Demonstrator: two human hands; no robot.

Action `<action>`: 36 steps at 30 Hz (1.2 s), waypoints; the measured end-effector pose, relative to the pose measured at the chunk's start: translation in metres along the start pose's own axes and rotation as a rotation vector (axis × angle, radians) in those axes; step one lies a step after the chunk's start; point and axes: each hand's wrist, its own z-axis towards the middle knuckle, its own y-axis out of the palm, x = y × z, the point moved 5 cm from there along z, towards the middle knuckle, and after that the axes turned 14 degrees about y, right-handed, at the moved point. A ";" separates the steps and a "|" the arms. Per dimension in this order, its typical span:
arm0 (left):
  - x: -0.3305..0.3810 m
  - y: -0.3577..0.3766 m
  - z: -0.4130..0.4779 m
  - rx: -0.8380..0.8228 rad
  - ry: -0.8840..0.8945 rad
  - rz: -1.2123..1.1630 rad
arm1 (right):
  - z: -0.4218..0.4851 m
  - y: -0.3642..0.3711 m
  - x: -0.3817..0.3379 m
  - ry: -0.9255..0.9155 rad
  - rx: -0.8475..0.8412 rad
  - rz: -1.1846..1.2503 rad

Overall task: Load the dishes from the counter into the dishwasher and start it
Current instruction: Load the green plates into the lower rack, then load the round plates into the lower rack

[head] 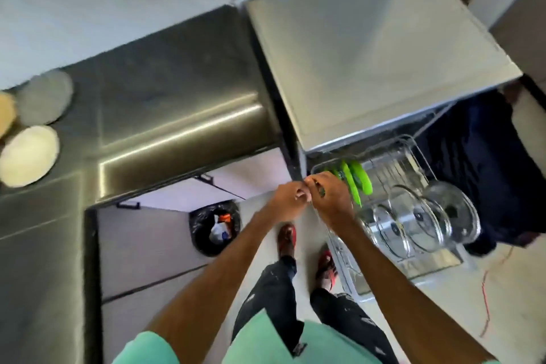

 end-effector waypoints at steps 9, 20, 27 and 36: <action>-0.063 -0.193 -0.146 0.537 -0.078 -0.152 | -0.011 0.062 -0.243 -0.487 -0.242 0.059; -0.201 -0.391 -0.227 0.873 -0.131 -0.144 | 0.029 0.213 -0.455 -0.756 -0.315 -0.084; -0.307 -0.468 -0.282 1.129 -0.422 -0.211 | 0.047 0.334 -0.540 -0.767 -0.432 -0.141; -0.443 -0.485 -0.347 1.364 -0.815 -0.315 | 0.065 0.486 -0.576 -0.644 -0.676 -0.356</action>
